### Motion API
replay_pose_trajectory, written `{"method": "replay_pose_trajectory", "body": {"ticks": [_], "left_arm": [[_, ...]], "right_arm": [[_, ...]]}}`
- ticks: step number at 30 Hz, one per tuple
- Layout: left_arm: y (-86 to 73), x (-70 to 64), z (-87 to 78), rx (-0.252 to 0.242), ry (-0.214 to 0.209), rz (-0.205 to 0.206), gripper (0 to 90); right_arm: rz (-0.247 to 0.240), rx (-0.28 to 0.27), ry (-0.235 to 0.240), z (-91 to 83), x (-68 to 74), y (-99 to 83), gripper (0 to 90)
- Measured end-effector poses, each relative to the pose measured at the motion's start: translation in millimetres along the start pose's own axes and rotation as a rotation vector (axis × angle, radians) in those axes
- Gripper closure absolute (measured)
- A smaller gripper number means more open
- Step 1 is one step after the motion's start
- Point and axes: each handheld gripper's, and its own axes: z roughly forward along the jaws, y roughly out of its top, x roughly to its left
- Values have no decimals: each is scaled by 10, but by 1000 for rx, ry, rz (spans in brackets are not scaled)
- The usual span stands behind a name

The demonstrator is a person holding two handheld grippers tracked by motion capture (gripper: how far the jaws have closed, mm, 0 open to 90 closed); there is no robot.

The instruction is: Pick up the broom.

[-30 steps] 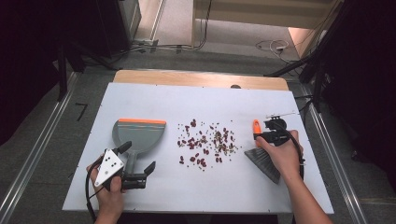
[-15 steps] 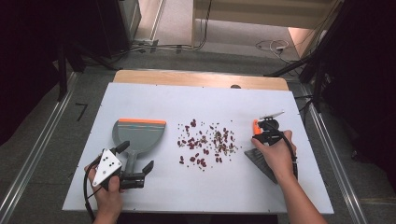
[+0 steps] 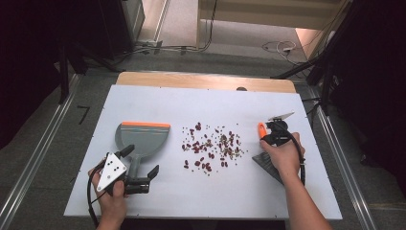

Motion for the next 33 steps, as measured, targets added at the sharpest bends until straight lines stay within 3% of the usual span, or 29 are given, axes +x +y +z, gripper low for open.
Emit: {"method": "replay_pose_trajectory", "body": {"ticks": [3, 7, 9, 12, 15, 20, 21, 22, 26, 33], "left_arm": [[2, -8, -8, 2, -4, 4, 0], [-6, 0, 4, 4, 1, -1, 0], [-8, 5, 5, 6, 1, -5, 0], [-10, 8, 6, 7, 2, -6, 0], [-6, 0, 0, 9, 9, -2, 0], [-3, -14, -3, 8, 8, 3, 0], [-1, -18, -2, 6, 7, 2, 0], [1, -22, 0, 5, 6, 4, 0], [9, -43, 2, 3, 2, 12, 0], [11, -53, 5, 0, -3, 11, 0]], "right_arm": [[3, -24, 19, -4, -28, -30, 677], [34, -101, 95, -9, -129, -129, 680], [34, -114, 96, -14, -143, -149, 680], [10, -185, 127, -77, -165, -229, 681], [24, -248, 168, -156, -184, -295, 680], [54, -369, 194, -278, -246, -434, 681], [54, -369, 194, -278, -246, -434, 681], [70, -418, 196, -304, -278, -490, 682], [81, -514, 236, -351, -342, -599, 681], [99, -689, 261, -545, -359, -752, 682]]}}
